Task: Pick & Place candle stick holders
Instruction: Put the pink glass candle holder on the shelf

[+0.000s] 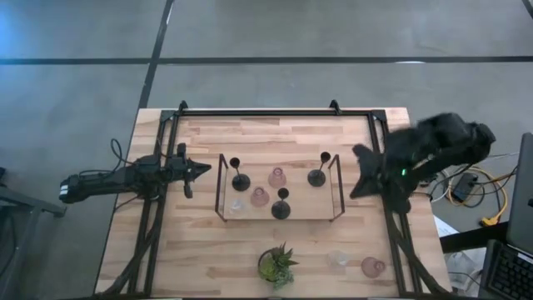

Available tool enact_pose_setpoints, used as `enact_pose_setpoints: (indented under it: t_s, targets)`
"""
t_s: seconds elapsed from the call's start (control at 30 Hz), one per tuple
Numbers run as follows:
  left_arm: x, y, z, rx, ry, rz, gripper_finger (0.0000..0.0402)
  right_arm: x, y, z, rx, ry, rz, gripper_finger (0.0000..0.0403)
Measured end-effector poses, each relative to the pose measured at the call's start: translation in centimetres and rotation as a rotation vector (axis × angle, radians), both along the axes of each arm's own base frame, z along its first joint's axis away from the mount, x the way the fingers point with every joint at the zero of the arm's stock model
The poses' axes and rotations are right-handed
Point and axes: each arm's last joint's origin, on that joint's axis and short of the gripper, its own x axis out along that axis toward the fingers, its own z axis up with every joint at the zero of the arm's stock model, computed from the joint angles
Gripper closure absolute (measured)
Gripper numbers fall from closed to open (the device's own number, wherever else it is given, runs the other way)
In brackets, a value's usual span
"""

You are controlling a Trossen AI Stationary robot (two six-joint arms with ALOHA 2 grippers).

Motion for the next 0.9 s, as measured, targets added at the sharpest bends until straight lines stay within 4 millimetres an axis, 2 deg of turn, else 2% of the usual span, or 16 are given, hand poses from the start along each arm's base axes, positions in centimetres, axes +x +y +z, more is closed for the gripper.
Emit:
enact_pose_setpoints:
  t_s: [0.23,0.53,0.9]
  targets:
    - [0.0,0.0,0.0,0.0,-0.001,0.0,0.0378,-0.8,4.7,-1.7,-0.095,0.339,-0.185,0.0394]
    - [0.0,0.0,0.1,0.001,-0.008,0.0,0.0378,-0.4,10.3,-4.7,-0.006,0.565,-0.373,0.0394]
    - [0.0,0.0,0.2,0.002,-0.022,0.0,0.0378,-2.0,14.5,-9.2,0.033,0.836,-0.682,0.0394]
